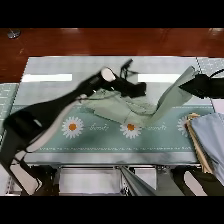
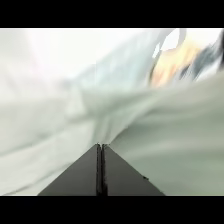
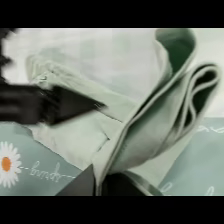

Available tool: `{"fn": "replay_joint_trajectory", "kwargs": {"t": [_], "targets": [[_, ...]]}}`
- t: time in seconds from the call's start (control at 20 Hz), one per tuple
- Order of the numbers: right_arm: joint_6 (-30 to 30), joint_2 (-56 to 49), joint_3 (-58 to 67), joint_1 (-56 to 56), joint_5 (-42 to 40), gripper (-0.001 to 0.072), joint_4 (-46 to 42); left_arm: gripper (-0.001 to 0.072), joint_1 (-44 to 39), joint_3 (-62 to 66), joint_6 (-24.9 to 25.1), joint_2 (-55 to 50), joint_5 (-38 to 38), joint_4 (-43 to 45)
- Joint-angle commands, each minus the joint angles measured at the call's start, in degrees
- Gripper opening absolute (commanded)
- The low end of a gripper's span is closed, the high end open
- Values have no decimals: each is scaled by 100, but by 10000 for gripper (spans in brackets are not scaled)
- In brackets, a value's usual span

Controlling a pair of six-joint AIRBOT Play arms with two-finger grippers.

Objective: Fold the shirts.

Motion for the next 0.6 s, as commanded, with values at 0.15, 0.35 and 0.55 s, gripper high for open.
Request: {"fn": "replay_joint_trajectory", "kwargs": {"t": [0.15, 0.35, 0.55], "targets": [[-22, -404, 111, 1233, -660, 22, 396, 24, 2459, -35, -227, 1683, -1119, 1106], [109, -1915, 870, 2743, -1117, 23, 391, 24, 3331, -1130, -190, 3504, -1069, 2140], [111, -3842, 2288, 3703, -1139, 23, 389, 24, 3574, -3871, -170, 5901, 2, 2426]]}}
